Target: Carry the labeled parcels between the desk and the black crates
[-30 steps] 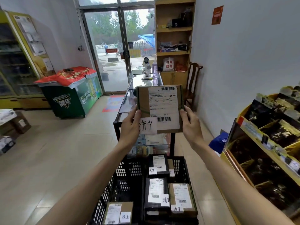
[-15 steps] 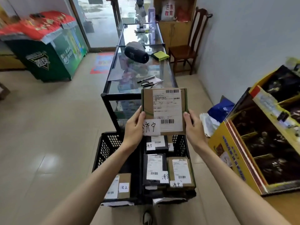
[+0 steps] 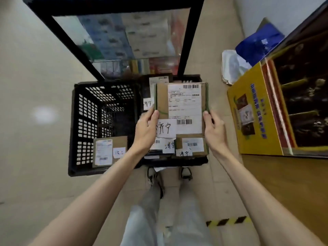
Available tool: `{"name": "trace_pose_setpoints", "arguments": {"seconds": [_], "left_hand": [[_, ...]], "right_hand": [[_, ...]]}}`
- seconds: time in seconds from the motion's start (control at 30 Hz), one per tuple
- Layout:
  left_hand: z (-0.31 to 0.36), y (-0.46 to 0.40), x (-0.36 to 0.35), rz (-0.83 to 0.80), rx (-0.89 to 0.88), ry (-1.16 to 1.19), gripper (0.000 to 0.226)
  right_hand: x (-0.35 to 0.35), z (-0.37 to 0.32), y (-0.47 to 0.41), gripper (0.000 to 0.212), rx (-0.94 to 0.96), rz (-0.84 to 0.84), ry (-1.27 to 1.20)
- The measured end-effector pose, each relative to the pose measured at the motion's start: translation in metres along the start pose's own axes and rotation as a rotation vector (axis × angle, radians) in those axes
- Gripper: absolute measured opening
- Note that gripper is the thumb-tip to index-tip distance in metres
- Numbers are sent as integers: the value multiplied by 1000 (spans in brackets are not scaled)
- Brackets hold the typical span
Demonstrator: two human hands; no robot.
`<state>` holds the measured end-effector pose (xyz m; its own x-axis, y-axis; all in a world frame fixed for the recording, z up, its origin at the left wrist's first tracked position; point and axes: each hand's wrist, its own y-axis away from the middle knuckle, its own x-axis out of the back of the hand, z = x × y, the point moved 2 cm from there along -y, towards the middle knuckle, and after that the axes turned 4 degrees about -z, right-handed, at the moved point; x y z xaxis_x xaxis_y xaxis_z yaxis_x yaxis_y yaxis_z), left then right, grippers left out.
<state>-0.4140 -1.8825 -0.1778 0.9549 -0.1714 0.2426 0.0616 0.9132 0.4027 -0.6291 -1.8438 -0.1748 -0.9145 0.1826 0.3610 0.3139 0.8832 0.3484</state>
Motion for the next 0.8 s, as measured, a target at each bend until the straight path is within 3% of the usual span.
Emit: {"name": "trace_pose_setpoints", "arguments": {"seconds": [0.1, 0.23, 0.37, 0.43, 0.57, 0.67, 0.8], "left_hand": [[-36, -5, -31, -20, 77, -3, 48], [-68, -4, -71, -31, 118, 9, 35], [-92, -2, -99, -9, 177, 4, 33], [-101, 1, -111, -13, 186, -27, 37], [-112, 1, -126, 9, 228, -59, 31], [-122, -3, -129, 24, 211, -96, 31], [-127, -10, -130, 46, 205, -153, 30]], "right_hand": [[5, 44, -6, 63, -67, -12, -14], [17, 87, -12, 41, -130, -37, -47], [27, 123, -18, 42, -186, -74, -70], [31, 138, -20, 31, -223, -92, -109], [30, 164, -24, 41, -281, -107, -97], [25, 173, -28, 24, -305, -141, -84], [18, 179, -34, 37, -301, -123, -97]]}}
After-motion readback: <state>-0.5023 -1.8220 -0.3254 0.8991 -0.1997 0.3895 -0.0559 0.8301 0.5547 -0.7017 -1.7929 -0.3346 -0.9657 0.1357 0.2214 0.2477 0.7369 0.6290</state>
